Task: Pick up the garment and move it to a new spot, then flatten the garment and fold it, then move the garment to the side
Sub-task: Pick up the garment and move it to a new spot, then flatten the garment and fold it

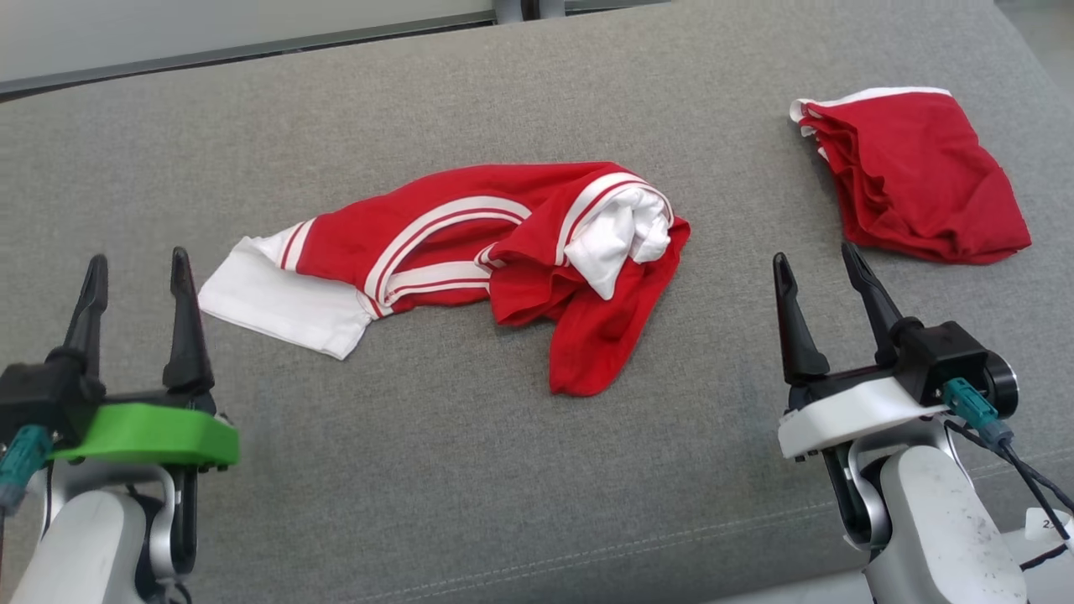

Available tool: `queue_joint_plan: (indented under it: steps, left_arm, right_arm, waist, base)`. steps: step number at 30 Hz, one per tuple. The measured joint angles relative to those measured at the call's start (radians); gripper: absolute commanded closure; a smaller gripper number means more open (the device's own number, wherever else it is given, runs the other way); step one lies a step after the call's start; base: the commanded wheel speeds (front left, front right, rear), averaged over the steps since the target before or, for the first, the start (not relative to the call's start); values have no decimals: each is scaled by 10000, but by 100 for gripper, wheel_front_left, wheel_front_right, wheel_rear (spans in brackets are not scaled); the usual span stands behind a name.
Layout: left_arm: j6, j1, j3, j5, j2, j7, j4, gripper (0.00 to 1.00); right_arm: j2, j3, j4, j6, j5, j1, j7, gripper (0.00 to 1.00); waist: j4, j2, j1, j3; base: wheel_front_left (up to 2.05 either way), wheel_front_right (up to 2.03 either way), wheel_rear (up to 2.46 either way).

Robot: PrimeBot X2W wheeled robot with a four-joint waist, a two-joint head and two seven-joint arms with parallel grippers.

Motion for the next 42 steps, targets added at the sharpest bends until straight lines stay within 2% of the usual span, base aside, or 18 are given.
queue_joint_plan:
  steps: [4,16,34,42]
  left_arm:
    - [65,723,268,-38,169,-109,77,0]
    - [113,1948,307,-63,58,-196,2,0]
    - [105,1982,119,-69,19,-198,-17,0]
    - [105,1789,25,-67,-36,-198,4,0]
  right_arm:
    - [-2,0,-6,2,-29,262,0,0]
    - [0,-102,102,0,-199,965,0,0]
    - [0,-100,111,0,-236,1013,0,0]
    - [-6,347,280,0,-401,793,44,0]
  waist:
    - [111,0,0,-327]
    - [327,0,0,-1157]
    - [487,0,0,-1072]
    - [568,0,0,-878]
  base:
    - [0,0,0]
    - [0,0,0]
    - [0,0,0]
    - [0,0,0]
